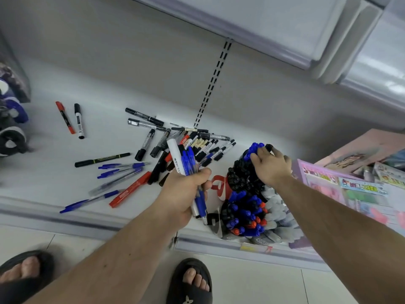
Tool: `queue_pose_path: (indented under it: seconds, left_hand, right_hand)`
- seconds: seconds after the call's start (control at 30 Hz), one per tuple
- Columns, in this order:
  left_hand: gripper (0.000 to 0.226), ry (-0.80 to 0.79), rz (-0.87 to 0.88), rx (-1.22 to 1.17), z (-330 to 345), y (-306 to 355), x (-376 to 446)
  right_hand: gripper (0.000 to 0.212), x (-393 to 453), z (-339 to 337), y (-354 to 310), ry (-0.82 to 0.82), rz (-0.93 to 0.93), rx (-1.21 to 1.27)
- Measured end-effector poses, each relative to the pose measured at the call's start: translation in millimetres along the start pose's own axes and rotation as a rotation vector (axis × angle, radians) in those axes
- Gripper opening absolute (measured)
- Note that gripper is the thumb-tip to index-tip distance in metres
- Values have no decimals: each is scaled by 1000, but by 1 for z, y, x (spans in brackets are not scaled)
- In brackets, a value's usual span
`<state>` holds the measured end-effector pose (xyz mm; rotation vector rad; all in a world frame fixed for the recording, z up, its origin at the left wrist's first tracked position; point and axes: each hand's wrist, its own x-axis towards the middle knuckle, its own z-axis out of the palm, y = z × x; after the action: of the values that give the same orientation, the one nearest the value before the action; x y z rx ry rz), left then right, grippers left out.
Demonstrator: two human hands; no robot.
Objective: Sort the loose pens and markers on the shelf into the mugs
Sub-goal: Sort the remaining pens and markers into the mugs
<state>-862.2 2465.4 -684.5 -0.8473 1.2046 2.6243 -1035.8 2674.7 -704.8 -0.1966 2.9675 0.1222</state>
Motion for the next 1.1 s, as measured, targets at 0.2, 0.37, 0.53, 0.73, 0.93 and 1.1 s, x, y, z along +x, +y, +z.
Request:
queue_pose_path:
  seconds: [0.2, 0.37, 0.53, 0.73, 0.93, 1.1]
  left_hand:
    - [13, -120, -32, 19, -9, 7, -9]
    - [15, -253, -31, 102, -20, 15, -17]
    - [13, -436, -13, 198, -16, 20, -39]
    - [11, -466, 77, 457, 1, 27, -70]
    - [9, -459, -3, 359, -4, 33, -106]
    - [12, -422, 29, 391, -18, 55, -131]
  right_hand:
    - [77, 1, -22, -16, -199, 33, -123]
    - [47, -34, -55, -59, 176, 28, 410]
    - [33, -120, -115, -120, -267, -184, 834]
    - [15, -170, -140, -122, -179, -245, 608]
    - [5, -210, -149, -109, -106, -69, 871]
    - [13, -230, -157, -123, -34, -106, 988]
